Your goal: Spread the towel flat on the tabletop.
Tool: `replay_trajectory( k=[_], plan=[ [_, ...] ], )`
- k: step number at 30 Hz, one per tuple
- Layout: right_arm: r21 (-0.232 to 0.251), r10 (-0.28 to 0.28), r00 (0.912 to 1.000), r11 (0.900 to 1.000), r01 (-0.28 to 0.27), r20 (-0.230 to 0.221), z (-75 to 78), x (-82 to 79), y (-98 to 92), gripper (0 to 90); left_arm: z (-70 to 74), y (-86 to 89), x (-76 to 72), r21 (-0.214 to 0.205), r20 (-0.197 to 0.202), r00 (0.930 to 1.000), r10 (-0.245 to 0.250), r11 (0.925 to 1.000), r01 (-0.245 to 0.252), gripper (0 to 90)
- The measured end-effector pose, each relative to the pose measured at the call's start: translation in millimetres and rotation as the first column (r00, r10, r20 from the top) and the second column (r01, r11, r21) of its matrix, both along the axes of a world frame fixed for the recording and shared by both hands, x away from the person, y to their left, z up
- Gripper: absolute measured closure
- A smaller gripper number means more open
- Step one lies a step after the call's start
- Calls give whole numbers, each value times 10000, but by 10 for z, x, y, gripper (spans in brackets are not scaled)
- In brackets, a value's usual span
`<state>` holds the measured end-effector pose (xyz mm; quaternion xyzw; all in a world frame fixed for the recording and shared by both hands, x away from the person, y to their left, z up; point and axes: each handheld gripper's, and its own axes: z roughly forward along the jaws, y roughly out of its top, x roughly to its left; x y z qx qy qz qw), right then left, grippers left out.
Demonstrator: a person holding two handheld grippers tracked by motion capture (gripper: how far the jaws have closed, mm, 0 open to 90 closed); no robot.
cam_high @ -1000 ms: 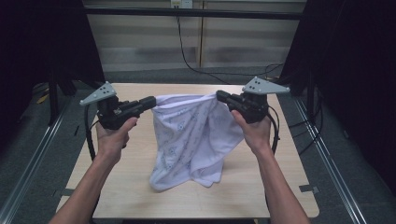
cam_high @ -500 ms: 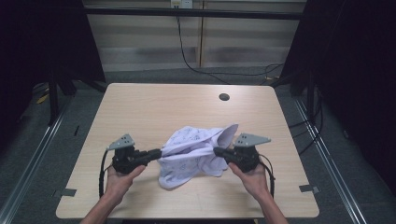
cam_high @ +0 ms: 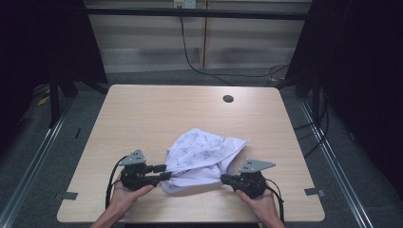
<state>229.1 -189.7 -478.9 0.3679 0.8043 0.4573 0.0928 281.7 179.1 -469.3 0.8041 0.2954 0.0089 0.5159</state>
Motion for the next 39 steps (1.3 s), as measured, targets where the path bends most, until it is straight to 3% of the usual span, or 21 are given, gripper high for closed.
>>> replay_trajectory(
  k=[1,2,5,7,10,12,15,18,21,23,25,27,28,30,33,39],
  plan=[
    [362,-283,9994,9990,276,201,47,31,-47,766,30,-43,57,-208,-4,10000,52,9998,-52,592],
    [498,-416,9987,9979,402,279,66,51,-65,725,35,-65,85,-157,85,9999,97,9998,-95,610],
    [584,-807,9954,9953,777,517,123,114,-94,622,-8,-142,169,-105,-37,9998,215,9997,-216,598],
    [330,-939,9941,9952,922,543,106,170,-92,580,-81,-190,228,413,84,9994,335,9986,-339,579],
    [-170,-1038,9941,9944,1043,305,7,299,-92,522,-230,-180,309,1108,-156,9980,606,9921,-585,583],
    [-432,-1293,9912,9905,1304,277,-48,376,-100,479,-276,-158,309,1455,-138,9980,624,9875,-598,600],
    [-344,-1405,9893,9893,1419,402,-47,466,-100,433,-283,-125,301,1540,-220,9980,594,9865,-553,626],
    [241,-1254,9918,9919,1248,232,-93,562,-58,390,-297,-102,245,1661,-370,9982,469,9853,-401,643],
    [-169,-848,9964,9963,847,-70,-208,625,61,369,-290,-44,142,1711,-515,9983,270,9851,-178,651],
    [-438,-760,9971,9962,758,-12,-245,650,132,425,-292,9,64,1682,-713,9974,66,9857,55,651],
    [-220,-467,9989,9987,468,66,-245,663,177,624,-283,70,-5,1643,-796,9968,74,9864,58,651],
    [-387,-291,9994,9988,297,166,-235,688,244,798,-284,114,-46,1521,-891,9960,-63,9882,199,650],
    [-213,-130,9998,9997,133,156,-229,709,269,853,-270,130,-49,1488,-873,9962,-66,9887,196,646],
    [30,-53,9999,10000,53,152,-217,754,330,869,-227,145,-23,1221,-773,9970,11,9925,84,588],
    [296,32,10000,9996,-34,82,-223,810,397,873,-126,105,60,977,-301,9995,56,9952,-26,526],
    [459,122,9997,9989,-132,228,-143,853,423,874,-20,-147,329,430,87,10000,37,9991,-41,410]
  ],
)
